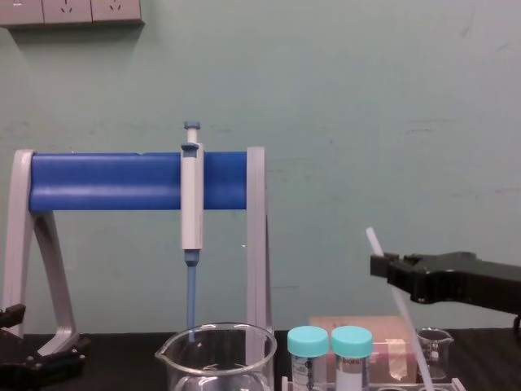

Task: Pick up the stirring rod with one hand, then place it down.

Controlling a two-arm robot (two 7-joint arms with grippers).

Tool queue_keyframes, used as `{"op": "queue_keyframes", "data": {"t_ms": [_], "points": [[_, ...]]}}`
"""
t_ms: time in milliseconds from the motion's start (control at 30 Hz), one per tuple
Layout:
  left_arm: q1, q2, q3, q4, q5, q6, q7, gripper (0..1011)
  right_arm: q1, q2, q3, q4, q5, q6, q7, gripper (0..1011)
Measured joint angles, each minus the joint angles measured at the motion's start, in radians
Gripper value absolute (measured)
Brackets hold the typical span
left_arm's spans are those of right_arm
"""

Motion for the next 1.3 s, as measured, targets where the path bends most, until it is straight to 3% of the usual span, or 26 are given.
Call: {"op": "queue_keyframes", "data": {"t_ms": [200, 433, 800, 1300], "points": [[0.0, 0.0, 0.0, 0.0, 0.0, 0.0, 0.0, 1000, -0.043, -0.01, 0.041, -0.028, 0.018, -0.081, -0.001, 70], [0.0, 0.0, 0.0, 0.0, 0.0, 0.0, 0.0, 1000, -0.077, -0.016, 0.085, -0.076, 0.05, -0.14, 0.008, 70], [0.0, 0.0, 0.0, 0.0, 0.0, 0.0, 0.0, 1001, -0.1, -0.013, 0.142, -0.162, 0.078, -0.186, 0.005, 70], [0.0, 0.0, 0.0, 0.0, 0.0, 0.0, 0.0, 1000, -0.15, 0.003, 0.189, -0.212, 0.034, -0.205, -0.04, 70]]}}
